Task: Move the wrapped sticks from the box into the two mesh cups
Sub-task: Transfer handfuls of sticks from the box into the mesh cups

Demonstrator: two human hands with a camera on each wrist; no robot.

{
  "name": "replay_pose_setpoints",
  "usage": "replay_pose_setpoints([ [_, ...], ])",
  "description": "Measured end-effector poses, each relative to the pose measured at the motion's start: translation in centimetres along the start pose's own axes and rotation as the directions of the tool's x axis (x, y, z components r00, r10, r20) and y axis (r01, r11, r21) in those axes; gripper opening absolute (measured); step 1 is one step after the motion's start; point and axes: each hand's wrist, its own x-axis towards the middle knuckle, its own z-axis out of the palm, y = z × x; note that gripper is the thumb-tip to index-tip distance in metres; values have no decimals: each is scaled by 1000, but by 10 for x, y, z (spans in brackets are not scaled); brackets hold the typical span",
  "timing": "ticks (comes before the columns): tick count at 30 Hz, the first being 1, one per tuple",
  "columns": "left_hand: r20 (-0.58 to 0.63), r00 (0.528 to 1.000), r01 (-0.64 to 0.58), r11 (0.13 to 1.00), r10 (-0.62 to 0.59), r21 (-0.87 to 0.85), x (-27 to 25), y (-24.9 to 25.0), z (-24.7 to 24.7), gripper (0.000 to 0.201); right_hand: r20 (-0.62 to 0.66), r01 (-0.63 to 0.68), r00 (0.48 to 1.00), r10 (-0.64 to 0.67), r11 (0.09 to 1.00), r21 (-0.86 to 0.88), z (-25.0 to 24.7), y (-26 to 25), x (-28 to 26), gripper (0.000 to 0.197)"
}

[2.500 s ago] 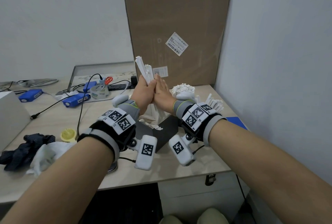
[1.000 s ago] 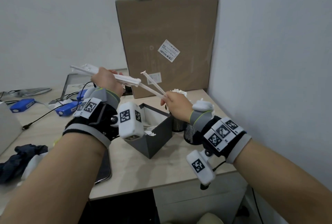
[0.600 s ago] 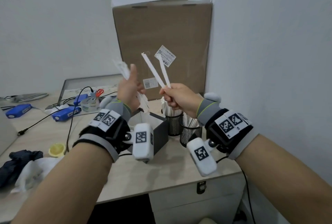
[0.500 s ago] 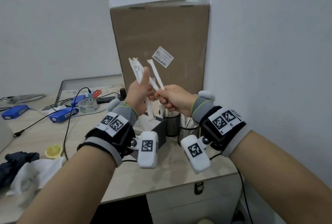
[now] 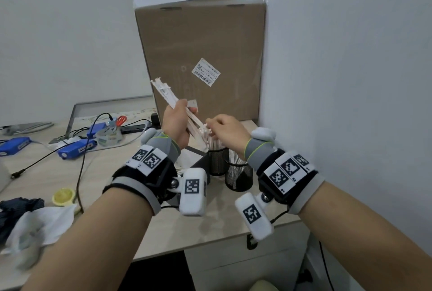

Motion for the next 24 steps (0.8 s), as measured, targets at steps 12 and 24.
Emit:
replay_pose_setpoints([
  [12,107,992,-30,953,65,-301,-17,4,20,26,280,-294,930,237,22,956,26,16,22,77],
  [24,262,964,-5,991,40,-132,-44,-15,12,29,274,-346,938,212,514,785,2,14,7,61],
])
